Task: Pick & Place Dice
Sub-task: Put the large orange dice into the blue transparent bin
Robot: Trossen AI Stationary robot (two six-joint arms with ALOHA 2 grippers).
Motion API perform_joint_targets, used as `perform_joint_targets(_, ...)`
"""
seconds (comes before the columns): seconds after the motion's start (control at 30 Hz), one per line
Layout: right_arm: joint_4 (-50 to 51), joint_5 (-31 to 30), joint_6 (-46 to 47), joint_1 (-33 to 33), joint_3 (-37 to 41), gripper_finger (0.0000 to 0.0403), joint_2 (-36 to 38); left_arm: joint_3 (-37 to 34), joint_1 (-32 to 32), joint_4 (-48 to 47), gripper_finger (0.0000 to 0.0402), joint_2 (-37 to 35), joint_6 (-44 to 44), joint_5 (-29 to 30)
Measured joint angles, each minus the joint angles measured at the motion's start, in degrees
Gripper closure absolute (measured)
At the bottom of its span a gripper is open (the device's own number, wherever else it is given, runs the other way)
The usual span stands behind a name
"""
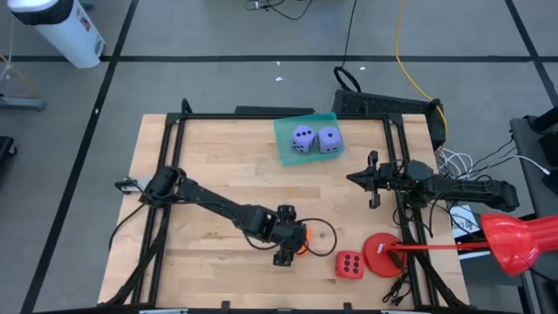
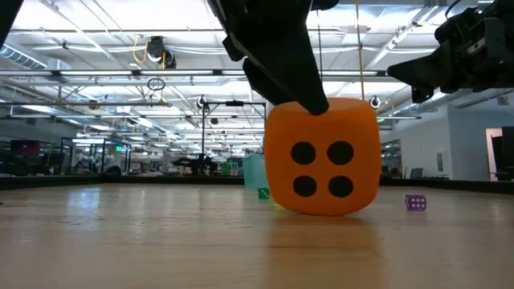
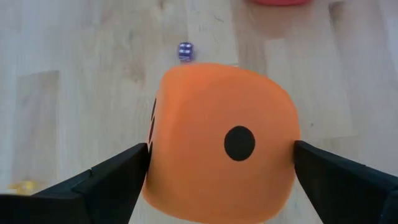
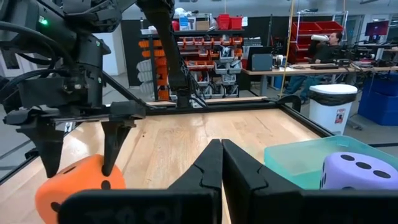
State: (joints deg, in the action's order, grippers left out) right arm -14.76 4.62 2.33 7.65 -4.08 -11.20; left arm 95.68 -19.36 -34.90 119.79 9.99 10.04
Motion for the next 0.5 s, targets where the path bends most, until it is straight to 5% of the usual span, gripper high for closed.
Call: perform_joint_targets(0.5,0.0,0.1,0.0,0.0,0.0,0.0403,0.0,0.1,-0.9,2.2,0.0002,-2.1,0.0,0.6)
